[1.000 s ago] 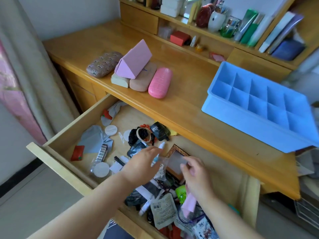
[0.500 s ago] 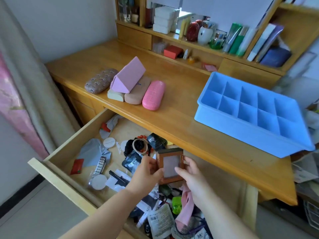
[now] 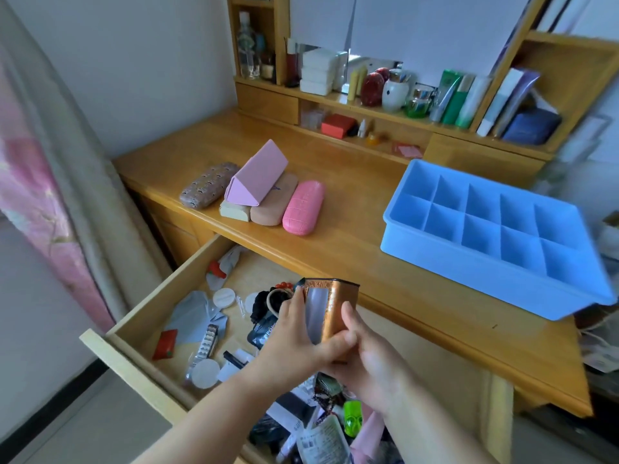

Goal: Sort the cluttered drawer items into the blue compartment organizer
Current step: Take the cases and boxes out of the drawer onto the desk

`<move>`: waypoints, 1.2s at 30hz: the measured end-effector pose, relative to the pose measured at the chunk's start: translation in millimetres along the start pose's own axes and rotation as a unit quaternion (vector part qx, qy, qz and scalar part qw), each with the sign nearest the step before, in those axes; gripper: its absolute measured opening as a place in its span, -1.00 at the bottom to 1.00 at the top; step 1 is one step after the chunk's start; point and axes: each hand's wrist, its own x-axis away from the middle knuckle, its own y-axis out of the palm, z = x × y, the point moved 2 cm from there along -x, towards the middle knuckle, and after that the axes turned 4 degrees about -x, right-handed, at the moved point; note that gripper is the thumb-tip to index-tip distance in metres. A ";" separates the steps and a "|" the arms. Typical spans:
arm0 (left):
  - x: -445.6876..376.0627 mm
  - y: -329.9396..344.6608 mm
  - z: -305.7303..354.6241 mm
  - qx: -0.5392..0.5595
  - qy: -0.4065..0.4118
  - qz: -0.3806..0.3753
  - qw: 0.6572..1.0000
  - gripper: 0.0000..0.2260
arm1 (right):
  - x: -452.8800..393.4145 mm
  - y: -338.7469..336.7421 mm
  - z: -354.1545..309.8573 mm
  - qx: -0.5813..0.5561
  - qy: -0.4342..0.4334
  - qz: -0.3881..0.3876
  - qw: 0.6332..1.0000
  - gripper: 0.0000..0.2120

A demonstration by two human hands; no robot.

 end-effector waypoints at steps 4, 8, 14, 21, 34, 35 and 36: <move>-4.0 -4.2 5.0 0.020 0.009 -0.020 1.000 -0.33 | 5.5 -2.3 -7.8 0.039 -0.022 0.007 0.999 -0.21; -8.7 -12.0 5.0 0.095 0.000 -0.073 0.993 -0.63 | 8.8 -9.3 -8.7 -0.019 -0.028 0.015 0.999 -0.34; -11.2 -42.5 13.5 0.144 -0.041 -0.007 0.989 -0.67 | 13.7 -26.8 -35.3 -0.019 -0.047 0.075 0.996 -0.57; -46.6 -70.1 65.4 -0.287 0.263 0.193 0.901 -0.91 | 11.0 -9.5 -76.0 0.396 -0.153 0.110 0.899 -0.39; -71.4 -49.0 36.1 -0.331 0.308 0.331 0.828 -0.54 | -54.0 -6.5 -76.4 0.010 -0.155 0.321 0.934 -0.91; -72.1 -49.7 35.3 -0.313 0.313 0.340 0.830 -0.54 | -56.0 -5.5 -73.6 0.001 -0.149 0.323 0.935 -0.94; -71.9 -50.1 36.1 -0.299 0.325 0.348 0.827 -0.56 | -57.4 -4.3 -71.5 -0.013 -0.145 0.325 0.935 -0.91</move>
